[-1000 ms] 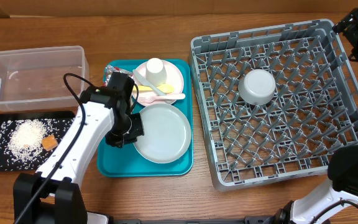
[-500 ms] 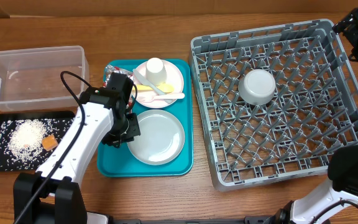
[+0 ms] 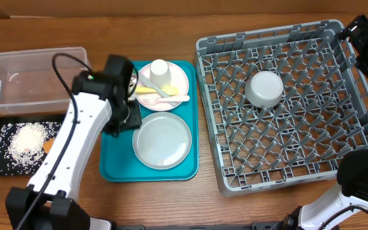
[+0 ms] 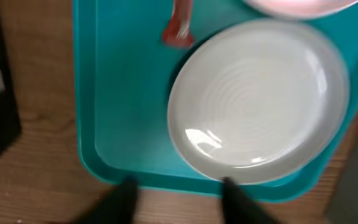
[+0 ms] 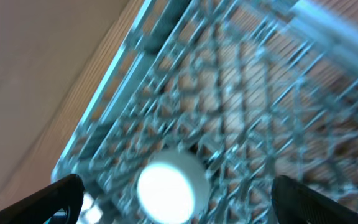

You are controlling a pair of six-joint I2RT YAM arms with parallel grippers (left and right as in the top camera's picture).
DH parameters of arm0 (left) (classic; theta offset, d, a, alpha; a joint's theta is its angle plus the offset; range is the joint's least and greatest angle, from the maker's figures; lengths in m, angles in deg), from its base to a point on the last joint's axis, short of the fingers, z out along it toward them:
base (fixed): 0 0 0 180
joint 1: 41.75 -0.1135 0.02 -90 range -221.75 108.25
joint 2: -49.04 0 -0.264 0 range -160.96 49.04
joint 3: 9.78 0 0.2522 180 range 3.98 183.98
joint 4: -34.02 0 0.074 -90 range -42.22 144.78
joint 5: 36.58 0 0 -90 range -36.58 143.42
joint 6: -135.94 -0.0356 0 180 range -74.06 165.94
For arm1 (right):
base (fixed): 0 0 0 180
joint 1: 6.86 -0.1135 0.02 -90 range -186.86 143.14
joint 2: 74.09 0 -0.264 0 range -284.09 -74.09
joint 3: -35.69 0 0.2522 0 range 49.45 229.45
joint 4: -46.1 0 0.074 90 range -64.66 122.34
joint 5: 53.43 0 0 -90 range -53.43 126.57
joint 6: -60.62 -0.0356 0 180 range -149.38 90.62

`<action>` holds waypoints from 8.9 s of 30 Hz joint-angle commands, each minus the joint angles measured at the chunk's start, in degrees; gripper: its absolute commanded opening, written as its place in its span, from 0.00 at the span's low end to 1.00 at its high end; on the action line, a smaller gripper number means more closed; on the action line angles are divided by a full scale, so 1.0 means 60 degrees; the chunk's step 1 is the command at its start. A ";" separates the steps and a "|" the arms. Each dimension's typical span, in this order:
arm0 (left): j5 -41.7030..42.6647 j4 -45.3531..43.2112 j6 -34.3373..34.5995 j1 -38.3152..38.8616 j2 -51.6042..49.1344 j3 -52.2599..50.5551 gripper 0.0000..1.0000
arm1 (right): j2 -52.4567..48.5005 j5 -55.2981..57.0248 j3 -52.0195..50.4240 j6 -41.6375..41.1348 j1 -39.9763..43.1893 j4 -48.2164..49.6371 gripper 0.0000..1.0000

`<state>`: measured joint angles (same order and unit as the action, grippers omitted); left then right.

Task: Sort waste into correct bins and load items into the dishwasher rack
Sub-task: 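Open the left gripper and raise it away from the plate, then move the right gripper left over the white plate on the teal tray, then grasp the white plate's rim with the right gripper and lift, then carry the plate right over the gray dish rack, then lower the plate into the rack's back-left and open the right gripper, then raise the right gripper and retract it to the rack's right edge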

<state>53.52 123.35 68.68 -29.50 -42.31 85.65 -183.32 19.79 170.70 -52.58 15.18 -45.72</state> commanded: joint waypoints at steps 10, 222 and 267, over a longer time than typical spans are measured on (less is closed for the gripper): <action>-0.0630 0.0171 0.0011 -0.1362 0.0015 0.1541 1.00 | 0.0481 -0.0845 0.0146 0.2251 -0.3064 -0.1137 1.00; -0.0499 -0.0597 0.0787 -0.3038 0.0011 0.1541 1.00 | 0.1035 0.8776 -0.3971 0.2335 -0.6812 0.2750 0.04; 0.0667 -0.0630 0.0780 -0.3038 -0.0404 0.1486 1.00 | 0.0707 -0.0987 -0.0375 0.2765 -0.7592 0.1031 1.00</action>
<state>56.29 119.17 72.84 -47.75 -43.23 93.72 -177.88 15.29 167.51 -37.42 -28.14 -40.36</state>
